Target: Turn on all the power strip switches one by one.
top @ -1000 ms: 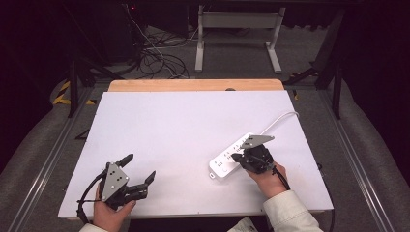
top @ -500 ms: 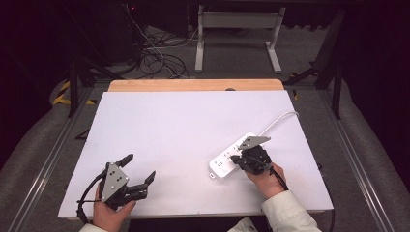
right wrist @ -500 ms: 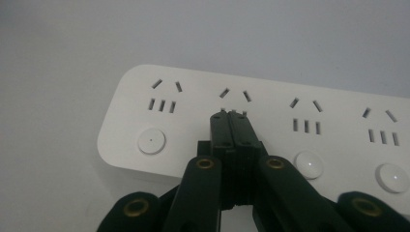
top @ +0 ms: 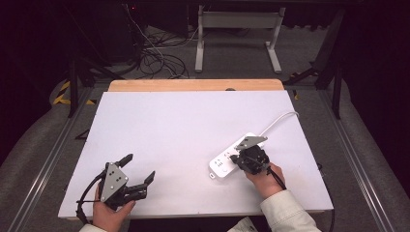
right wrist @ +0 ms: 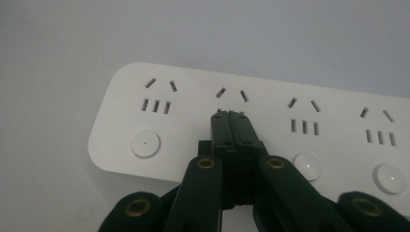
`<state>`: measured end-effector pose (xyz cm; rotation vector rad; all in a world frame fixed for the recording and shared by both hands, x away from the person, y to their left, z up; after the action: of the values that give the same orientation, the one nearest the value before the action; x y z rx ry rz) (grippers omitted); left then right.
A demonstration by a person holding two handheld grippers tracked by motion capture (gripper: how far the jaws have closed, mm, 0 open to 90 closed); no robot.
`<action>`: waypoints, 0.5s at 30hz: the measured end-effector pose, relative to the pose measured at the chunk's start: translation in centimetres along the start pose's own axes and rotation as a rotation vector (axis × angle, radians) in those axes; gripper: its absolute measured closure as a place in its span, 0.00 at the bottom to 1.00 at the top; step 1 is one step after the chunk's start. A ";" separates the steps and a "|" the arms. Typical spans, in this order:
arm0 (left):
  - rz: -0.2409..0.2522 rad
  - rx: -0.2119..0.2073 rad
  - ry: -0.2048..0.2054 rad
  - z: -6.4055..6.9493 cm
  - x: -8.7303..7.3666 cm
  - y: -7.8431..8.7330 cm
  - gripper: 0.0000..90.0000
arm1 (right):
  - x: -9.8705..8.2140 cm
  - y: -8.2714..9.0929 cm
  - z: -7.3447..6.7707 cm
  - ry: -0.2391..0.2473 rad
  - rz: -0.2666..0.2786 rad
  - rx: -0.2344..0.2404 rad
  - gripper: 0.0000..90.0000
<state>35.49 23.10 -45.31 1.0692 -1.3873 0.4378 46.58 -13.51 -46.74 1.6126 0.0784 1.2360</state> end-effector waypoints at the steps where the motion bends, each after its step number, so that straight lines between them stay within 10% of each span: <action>1: -0.001 -0.002 -0.001 0.0 0.0 0.0 0.17 | 0.0 0.0 0.0 -0.001 0.000 0.001 1.00; 15: 0.000 -0.003 0.002 0.1 0.0 0.0 0.17 | 0.1 -0.1 -0.5 0.007 -0.015 -0.049 1.00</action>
<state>35.41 23.04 -45.32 1.0664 -1.3854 0.4367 46.34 -13.04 -46.82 1.5627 0.0644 1.2231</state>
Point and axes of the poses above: each handheld gripper's, and its own axes: y roughly backward along the jaws, x roughly out of its top, z roughly to its right, the point moved 2 cm from there along -y, roughly forward along the jaws, and after that the axes turned 3 degrees about -x, right-handed, at the moved point
